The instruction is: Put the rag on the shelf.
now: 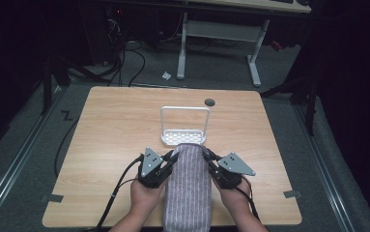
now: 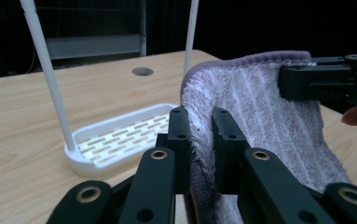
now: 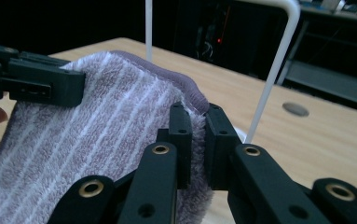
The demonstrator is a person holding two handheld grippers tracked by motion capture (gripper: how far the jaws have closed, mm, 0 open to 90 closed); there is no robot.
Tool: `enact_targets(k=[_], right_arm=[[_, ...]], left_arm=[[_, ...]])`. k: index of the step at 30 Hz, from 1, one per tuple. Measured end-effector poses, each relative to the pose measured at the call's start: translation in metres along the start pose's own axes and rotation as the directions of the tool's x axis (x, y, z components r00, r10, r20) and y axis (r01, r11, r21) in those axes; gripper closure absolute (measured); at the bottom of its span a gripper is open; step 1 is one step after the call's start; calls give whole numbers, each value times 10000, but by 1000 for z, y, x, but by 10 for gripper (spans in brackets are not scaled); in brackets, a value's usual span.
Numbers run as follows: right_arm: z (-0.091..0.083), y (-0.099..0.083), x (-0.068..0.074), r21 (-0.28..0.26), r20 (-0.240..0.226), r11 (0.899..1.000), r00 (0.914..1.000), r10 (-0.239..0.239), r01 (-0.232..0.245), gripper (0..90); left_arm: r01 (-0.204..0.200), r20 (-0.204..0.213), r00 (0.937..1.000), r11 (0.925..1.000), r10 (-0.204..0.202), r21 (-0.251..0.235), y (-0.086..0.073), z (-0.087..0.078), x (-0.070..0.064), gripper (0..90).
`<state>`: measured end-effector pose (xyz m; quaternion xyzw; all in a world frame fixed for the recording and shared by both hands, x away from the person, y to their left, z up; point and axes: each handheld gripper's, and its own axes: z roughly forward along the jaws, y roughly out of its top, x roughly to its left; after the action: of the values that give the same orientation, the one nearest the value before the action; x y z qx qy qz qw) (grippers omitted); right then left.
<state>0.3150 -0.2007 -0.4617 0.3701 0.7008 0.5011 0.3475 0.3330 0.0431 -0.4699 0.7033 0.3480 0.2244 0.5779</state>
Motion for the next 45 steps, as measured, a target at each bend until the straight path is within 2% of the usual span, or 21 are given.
enact_targets(k=[4,11,18,25,36,39,41,45], right_arm=[[-3,11,0,-377,152,9992,9998,-141,147,835],[-7,29,-2,-955,290,9953,9995,-121,148,835],[-11,50,-7,-1477,458,9886,9987,-215,280,835],[-15,69,-9,-1882,537,9815,9982,-253,350,834],[-18,100,-15,-2525,692,9659,9968,-405,568,835],[-17,107,-18,-2611,718,9635,9965,-418,592,835],[-17,112,-19,-2683,717,9616,9966,-399,578,835],[-15,121,-20,-2796,761,9574,9957,-523,717,835]], left_arm=[[137,81,9999,9993,-134,-357,12,-4,0,797],[-232,62,9997,9961,239,-850,34,-9,-2,797],[-326,76,9994,9910,338,-1297,54,-10,-2,796],[-626,64,9979,9788,651,-1949,71,-11,-1,796],[-1145,-202,9934,9615,1131,-2499,102,-11,4,796],[-1216,-242,9925,9568,1195,-2641,109,-11,5,796],[-1374,-341,9905,9510,1332,-2769,112,-11,6,796],[-1408,-418,9900,9476,1345,-2866,117,-9,10,795]])
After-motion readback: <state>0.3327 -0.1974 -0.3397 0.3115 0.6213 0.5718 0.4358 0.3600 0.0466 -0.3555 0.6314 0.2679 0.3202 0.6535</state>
